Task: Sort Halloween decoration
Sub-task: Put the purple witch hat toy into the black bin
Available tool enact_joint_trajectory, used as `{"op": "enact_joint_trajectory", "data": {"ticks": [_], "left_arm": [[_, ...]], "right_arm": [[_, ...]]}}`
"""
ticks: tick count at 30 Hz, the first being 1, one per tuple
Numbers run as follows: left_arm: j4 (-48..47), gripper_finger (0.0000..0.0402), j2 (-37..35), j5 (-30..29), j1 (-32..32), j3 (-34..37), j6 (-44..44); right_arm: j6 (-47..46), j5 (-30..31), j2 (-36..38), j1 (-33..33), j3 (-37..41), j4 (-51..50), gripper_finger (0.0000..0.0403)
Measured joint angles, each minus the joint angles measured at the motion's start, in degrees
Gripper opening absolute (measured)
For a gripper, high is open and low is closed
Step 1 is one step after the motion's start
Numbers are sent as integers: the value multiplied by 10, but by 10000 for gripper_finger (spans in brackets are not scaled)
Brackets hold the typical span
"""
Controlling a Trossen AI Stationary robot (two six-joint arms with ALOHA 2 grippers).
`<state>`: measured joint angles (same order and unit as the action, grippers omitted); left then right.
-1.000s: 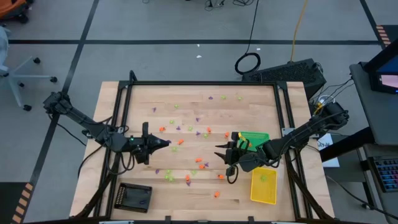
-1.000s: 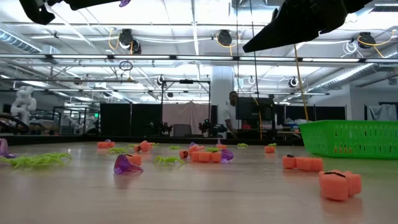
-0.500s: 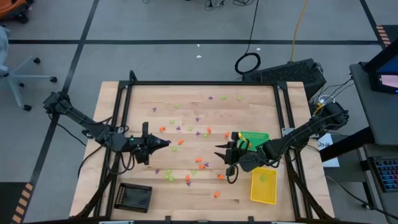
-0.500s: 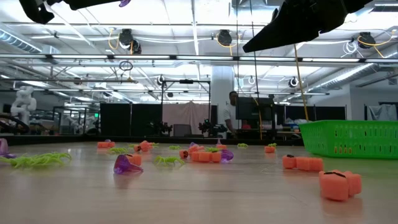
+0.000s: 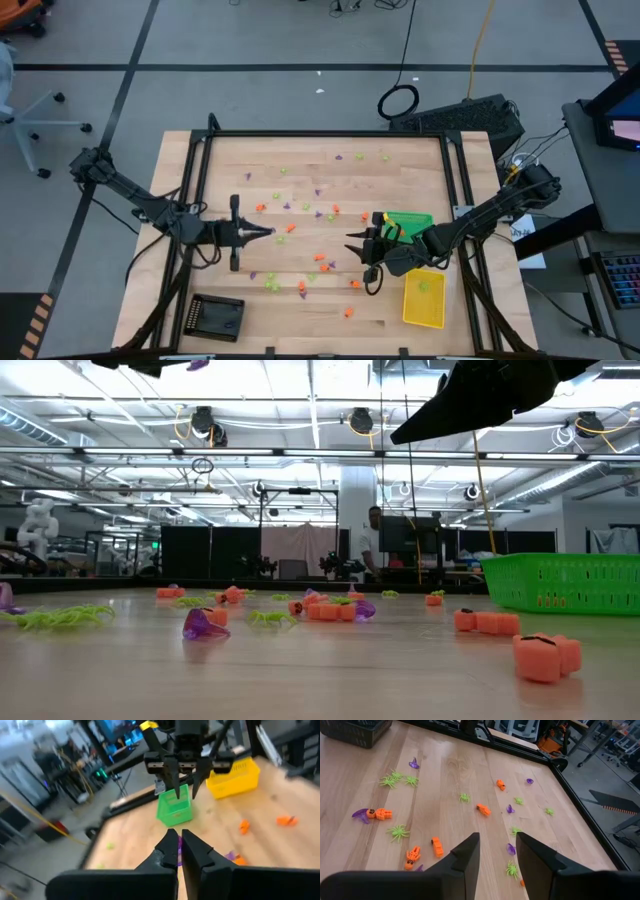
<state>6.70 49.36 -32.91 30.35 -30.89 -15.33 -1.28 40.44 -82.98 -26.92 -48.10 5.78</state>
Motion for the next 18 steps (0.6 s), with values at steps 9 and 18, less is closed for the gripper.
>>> {"op": "enact_joint_trajectory", "data": {"ticks": [9, 18], "left_arm": [[-3, 4, 0, 1, 1, 0, 205], [-35, 4, 0, 58, 1, 0, 236]], "right_arm": [[0, 0, 0, 0, 0, 0, 116], [0, 0, 0, 0, 0, 0, 116]]}}
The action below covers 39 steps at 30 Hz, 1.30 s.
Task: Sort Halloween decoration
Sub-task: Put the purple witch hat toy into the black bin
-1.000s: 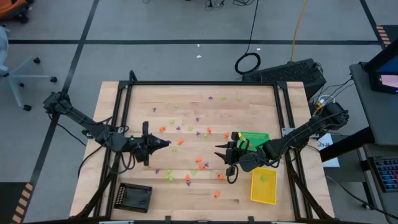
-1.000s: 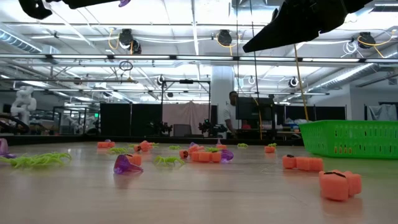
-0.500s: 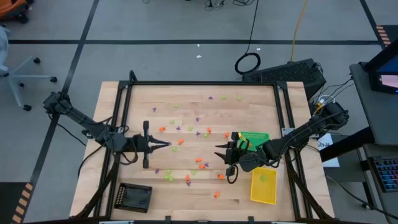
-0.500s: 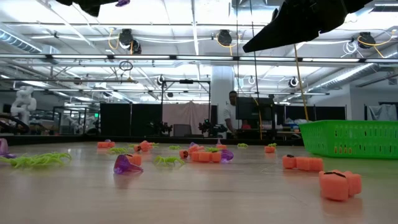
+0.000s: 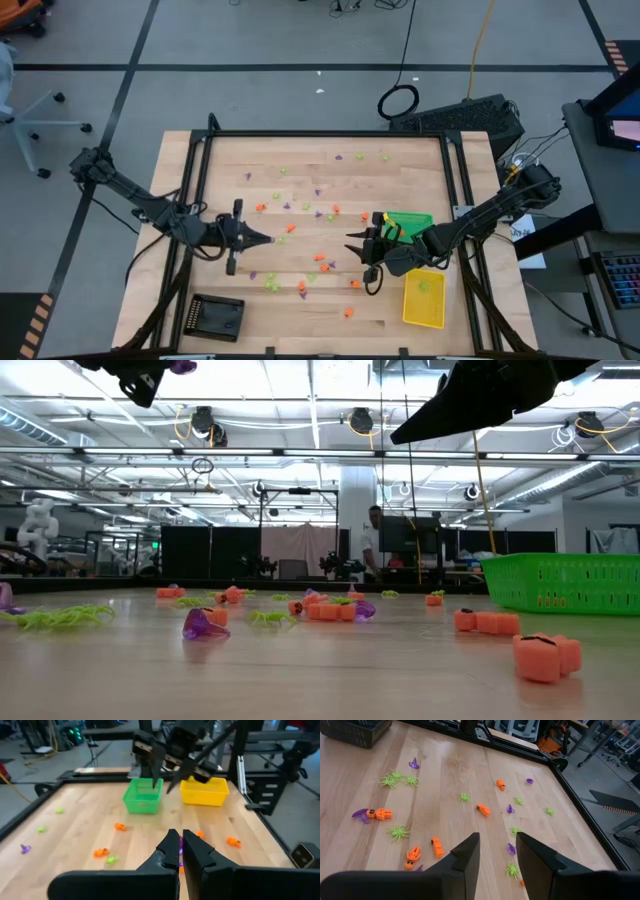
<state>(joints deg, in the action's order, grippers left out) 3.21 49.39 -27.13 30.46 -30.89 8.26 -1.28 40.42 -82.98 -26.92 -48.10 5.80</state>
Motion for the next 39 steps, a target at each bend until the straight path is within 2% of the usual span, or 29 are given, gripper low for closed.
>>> {"op": "enact_joint_trajectory", "data": {"ticks": [6, 17, 21, 25, 33, 39], "left_arm": [[-17, 4, 0, 47, 17, 0, 5], [-55, 4, 14, 45, 98, -4, 65], [-168, 4, 47, 18, 119, -59, 113], [-272, 4, 97, 18, 132, -135, 152], [-411, 4, 218, 114, 165, -256, 280], [-467, 4, 298, 204, 199, -293, 394]], "right_arm": [[0, 0, 0, 0, 0, 0, 116], [0, 0, 0, 0, 0, 0, 116], [0, 0, 0, 0, 0, 0, 116], [0, 0, 0, 0, 0, 0, 116], [-6, 0, 0, 0, 0, 0, 116], [-10, 0, 0, 0, 0, 0, 116]]}}
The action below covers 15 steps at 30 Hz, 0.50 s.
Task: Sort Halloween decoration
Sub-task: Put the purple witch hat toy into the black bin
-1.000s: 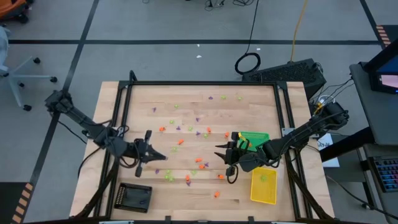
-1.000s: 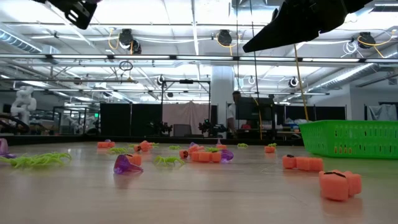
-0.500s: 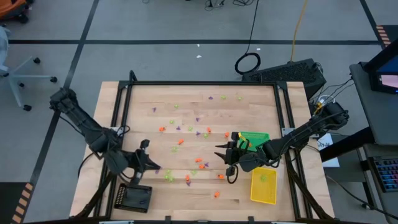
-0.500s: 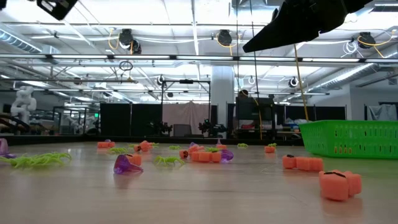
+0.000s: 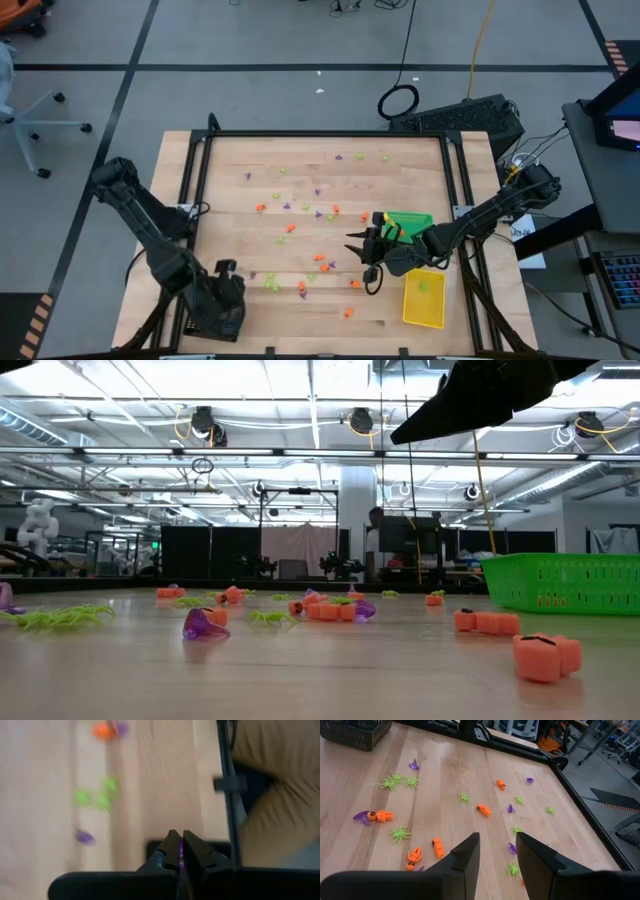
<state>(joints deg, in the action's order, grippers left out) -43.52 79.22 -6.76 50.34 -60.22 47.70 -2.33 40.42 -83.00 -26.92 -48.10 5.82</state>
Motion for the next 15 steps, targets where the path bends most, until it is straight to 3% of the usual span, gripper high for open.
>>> {"op": "enact_joint_trajectory", "data": {"ticks": [6, 15], "left_arm": [[-8, 4, 53, 64, 33, 0, 84], [-7, 4, 94, 69, 57, 0, 105]], "right_arm": [[0, 0, 0, 0, 0, 0, 116], [0, 0, 0, 0, 0, 5, 116]]}}
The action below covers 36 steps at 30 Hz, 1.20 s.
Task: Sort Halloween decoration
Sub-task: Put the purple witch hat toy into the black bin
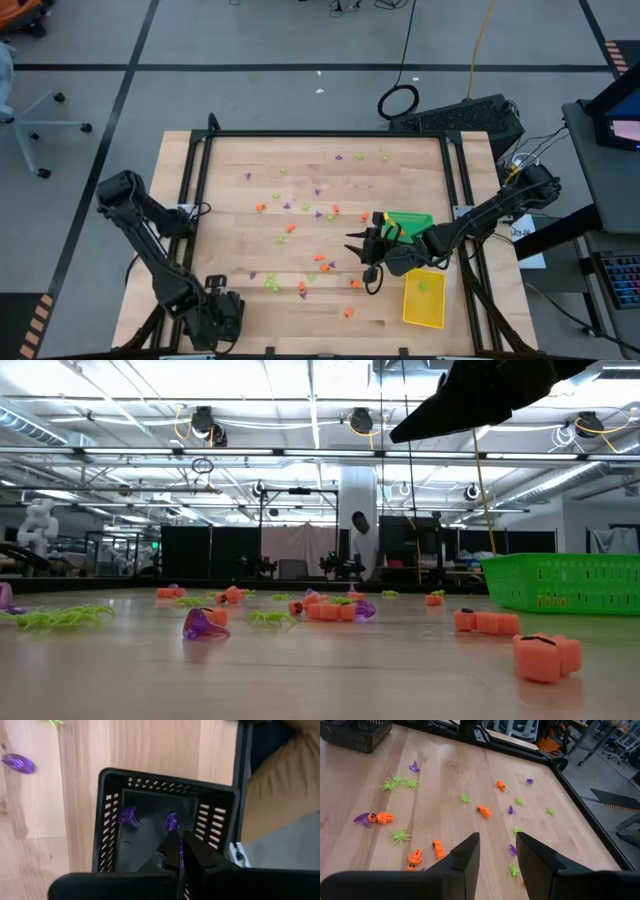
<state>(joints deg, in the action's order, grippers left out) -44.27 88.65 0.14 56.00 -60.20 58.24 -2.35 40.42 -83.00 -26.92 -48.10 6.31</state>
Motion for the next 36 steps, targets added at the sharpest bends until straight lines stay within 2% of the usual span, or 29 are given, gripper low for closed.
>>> {"op": "enact_joint_trajectory", "data": {"ticks": [7, 11, 20, 23, 28, 36], "left_arm": [[0, 4, 21, -2, 5, 0, 1], [0, 9, 26, -5, 4, 0, 48], [-2, 93, 26, -10, 7, 0, 75], [-2, 109, 25, 15, 4, 0, 74], [-2, 113, 22, 63, -7, 0, 73], [-24, 114, 12, 59, -36, 0, 67]], "right_arm": [[0, 0, 0, 0, 0, 0, 116], [0, 0, 0, 0, 0, 0, 116], [0, 0, 0, 0, 0, 4, 116], [0, 0, 0, 0, 0, 4, 116], [0, 0, 0, 0, 0, 4, 116], [1, 0, 0, 0, 0, 16, 116]]}}
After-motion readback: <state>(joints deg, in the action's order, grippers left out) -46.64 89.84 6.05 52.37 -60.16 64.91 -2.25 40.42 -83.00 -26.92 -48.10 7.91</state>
